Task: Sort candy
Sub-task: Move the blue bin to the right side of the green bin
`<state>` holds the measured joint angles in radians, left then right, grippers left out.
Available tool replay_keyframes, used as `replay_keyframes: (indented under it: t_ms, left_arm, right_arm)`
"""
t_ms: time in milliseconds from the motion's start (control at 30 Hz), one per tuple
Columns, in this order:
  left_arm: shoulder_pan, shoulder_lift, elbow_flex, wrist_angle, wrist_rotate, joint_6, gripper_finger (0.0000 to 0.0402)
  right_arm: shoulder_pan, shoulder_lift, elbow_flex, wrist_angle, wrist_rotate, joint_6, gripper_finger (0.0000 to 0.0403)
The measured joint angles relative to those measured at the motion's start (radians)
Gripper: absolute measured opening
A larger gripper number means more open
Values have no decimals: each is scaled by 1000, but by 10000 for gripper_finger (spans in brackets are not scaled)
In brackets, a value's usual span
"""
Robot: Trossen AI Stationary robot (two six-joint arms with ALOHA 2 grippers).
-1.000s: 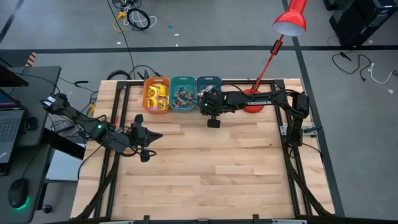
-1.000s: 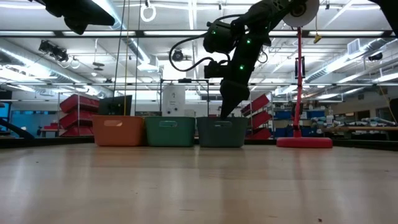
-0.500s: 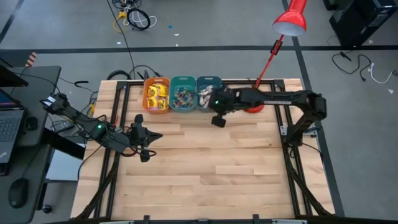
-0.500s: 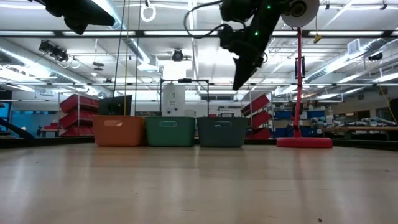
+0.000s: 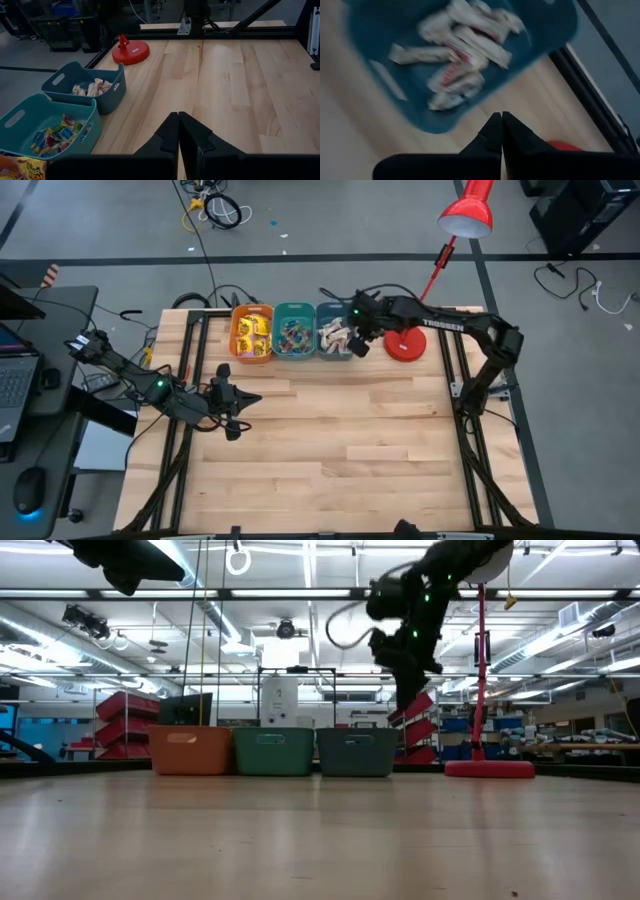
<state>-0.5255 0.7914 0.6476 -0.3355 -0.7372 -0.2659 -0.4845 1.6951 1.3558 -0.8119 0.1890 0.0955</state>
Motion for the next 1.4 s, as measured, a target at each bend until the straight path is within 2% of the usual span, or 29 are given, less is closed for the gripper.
replay_keyframes:
  t_ms: [133, 333, 500, 867, 1400]
  left_arm:
    - [0, 0, 0, 0, 0, 0, 15]
    - [0, 0, 0, 0, 0, 0, 15]
    - [0, 0, 0, -1, 0, 0, 15]
    - [0, 0, 0, 0, 0, 0, 14]
    - [0, 0, 0, 0, 0, 0, 15]
  right_arm:
    - [-48, 42, -44, 31, 0, -35, 0]
    - [-80, 55, -184, 245, 0, -118, 0]
    - [-98, 55, -241, 339, 0, -132, 0]
    - [-114, 55, -296, 496, -55, -105, 0]
    - [-111, 55, -339, 562, -79, -72, 0]
